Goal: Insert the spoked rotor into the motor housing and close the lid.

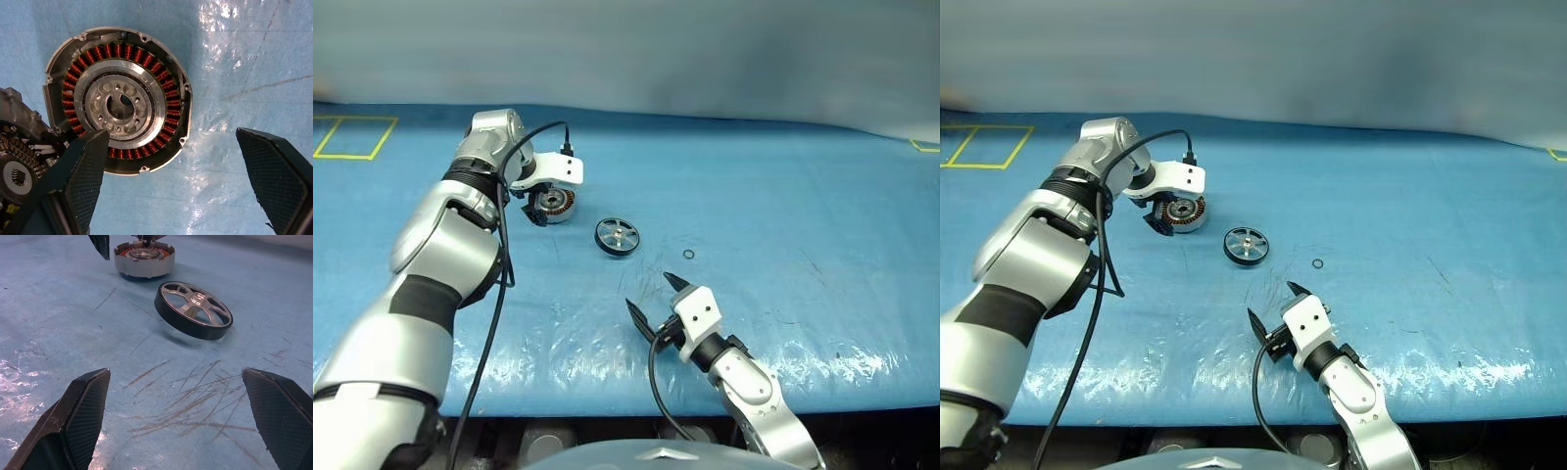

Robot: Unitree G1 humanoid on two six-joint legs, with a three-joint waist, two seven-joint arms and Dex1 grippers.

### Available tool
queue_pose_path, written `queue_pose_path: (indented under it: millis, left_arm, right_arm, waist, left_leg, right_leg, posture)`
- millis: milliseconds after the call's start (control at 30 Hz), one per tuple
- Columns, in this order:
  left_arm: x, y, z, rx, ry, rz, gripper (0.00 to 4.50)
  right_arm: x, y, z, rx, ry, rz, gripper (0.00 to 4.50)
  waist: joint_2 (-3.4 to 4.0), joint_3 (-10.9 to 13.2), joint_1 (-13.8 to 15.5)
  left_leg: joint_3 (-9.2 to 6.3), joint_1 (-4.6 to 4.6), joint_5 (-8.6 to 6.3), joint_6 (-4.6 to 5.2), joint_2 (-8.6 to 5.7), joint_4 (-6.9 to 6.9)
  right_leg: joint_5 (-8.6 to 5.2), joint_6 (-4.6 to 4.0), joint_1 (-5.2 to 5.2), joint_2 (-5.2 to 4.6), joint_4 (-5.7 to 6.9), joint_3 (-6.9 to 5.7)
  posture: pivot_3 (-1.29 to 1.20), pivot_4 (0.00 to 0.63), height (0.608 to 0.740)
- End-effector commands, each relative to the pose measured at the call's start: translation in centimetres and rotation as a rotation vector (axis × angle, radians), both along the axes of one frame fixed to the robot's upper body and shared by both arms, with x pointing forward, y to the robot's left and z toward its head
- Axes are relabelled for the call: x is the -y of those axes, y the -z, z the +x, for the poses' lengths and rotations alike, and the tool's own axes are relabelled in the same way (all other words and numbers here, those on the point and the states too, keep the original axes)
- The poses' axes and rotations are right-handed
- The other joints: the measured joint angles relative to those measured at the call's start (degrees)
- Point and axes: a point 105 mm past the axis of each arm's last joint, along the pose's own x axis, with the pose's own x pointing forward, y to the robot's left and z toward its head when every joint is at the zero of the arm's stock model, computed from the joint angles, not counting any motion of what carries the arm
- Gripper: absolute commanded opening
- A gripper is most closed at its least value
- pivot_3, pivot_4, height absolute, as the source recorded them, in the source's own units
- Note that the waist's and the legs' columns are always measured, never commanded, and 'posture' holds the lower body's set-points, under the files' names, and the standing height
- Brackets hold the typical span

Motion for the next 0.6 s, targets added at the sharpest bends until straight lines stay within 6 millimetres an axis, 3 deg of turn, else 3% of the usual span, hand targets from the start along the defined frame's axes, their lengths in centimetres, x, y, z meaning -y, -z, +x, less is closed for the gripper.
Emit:
queue_pose_path:
  millis: [33, 367, 600]
  left_arm:
    - [0.0, 0.5, -0.1, -0.009, -0.008, -0.009, 4.4]
    - [0.6, 2.1, -0.4, -0.033, -0.027, -0.053, 4.4]
    - [0.2, 0.9, -0.1, -0.013, -0.022, -0.02, 4.4]
  right_arm:
    - [0.0, -1.5, 0.0, 0.049, 0.015, 0.024, 4.5]
    - [0.0, -1.5, 0.1, 0.056, 0.035, 0.027, 4.5]
    - [0.0, -1.3, -0.1, 0.047, 0.032, 0.021, 4.5]
  waist:
    - [0.0, 0.0, 0.0]
    - [0.0, 0.0, 0.1]
    - [0.0, 0.0, 0.1]
  left_leg:
    - [0.0, 0.01, 0.0, 0.0, 0.0, 0.0]
    - [-0.01, 0.18, 0.01, 0.02, -0.01, 0.09]
    - [-0.01, 0.22, 0.05, 0.07, -0.01, 0.13]
  right_leg:
    - [0.0, 0.0, 0.0, 0.0, 0.01, 0.0]
    - [0.02, 0.04, 0.2, 0.0, 0.06, 0.0]
    - [0.06, 0.1, 0.24, 0.0, 0.09, 0.0]
  posture:
    - [0.0, 0.15, 0.74]
    - [0.0, 0.15, 0.74]
    - [0.0, 0.15, 0.74]
